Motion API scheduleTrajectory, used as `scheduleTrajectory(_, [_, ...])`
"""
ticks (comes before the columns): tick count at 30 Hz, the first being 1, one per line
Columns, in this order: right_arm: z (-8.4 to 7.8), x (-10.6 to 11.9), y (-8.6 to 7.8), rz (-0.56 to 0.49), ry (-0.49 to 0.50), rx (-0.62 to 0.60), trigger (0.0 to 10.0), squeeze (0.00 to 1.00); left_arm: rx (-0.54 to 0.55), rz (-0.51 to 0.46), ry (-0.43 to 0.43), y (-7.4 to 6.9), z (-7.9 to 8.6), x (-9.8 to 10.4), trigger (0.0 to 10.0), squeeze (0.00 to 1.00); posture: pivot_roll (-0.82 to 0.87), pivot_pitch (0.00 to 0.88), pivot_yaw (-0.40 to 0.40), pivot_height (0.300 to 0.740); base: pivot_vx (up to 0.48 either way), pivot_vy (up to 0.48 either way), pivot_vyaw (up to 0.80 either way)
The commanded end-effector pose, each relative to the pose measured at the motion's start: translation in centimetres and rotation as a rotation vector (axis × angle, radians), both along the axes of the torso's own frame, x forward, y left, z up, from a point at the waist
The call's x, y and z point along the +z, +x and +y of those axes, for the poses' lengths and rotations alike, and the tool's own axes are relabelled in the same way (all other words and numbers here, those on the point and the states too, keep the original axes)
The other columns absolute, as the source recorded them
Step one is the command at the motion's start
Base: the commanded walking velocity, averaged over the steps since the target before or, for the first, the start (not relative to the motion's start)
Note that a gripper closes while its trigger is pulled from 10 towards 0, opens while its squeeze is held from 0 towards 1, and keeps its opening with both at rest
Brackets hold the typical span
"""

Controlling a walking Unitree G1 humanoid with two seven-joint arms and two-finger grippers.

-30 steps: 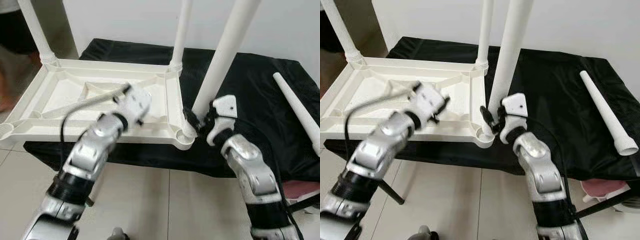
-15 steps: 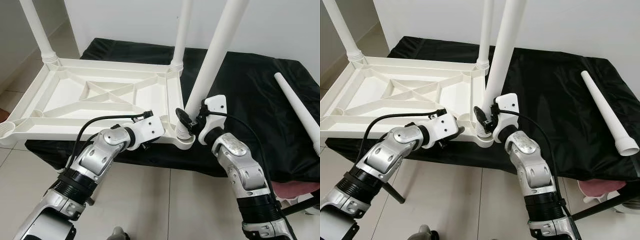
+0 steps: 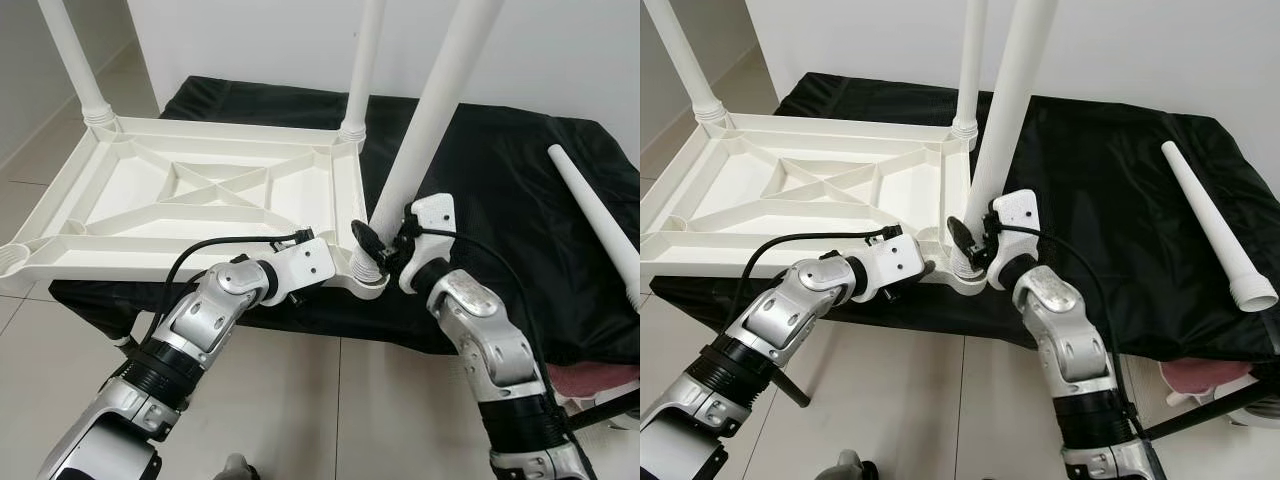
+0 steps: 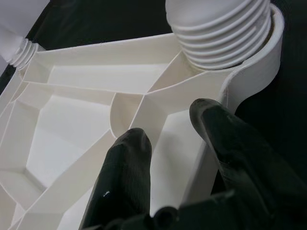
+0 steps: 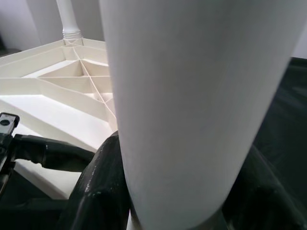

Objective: Building children table

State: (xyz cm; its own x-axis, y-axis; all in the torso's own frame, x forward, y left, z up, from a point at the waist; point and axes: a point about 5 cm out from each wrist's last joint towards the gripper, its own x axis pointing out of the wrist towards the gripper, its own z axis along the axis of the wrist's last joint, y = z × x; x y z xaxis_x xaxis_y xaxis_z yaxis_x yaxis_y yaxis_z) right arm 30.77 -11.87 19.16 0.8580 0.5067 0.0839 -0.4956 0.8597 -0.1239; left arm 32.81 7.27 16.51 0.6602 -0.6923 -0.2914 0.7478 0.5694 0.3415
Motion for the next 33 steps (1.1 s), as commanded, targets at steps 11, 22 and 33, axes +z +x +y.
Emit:
scheduleTrajectory(11, [-1.2,-3.1,-0.2,0.196,-0.149,0.111,10.0,0.00,0.021,0.009,0.026,0.6,0.7,-0.4,10.0,0.00,0.03,0.121,-0.054,0.740,0.000,0.000,0.00])
scheduleTrajectory(22, [-1.7,-3.8,0.9,0.305,-0.099,0.217,10.0,0.00,0.021,0.004,0.024,0.7,0.7,-0.3,10.0,0.00,0.04,0.122,-0.054,0.740,0.000,0.000,0.00])
scheduleTrajectory(33, [-1.2,-4.5,1.6,0.325,-0.196,0.362,10.0,0.00,-0.028,0.049,0.062,0.3,0.8,-1.1,10.0,0.00,0.03,0.114,-0.055,0.740,0.000,0.000,0.00])
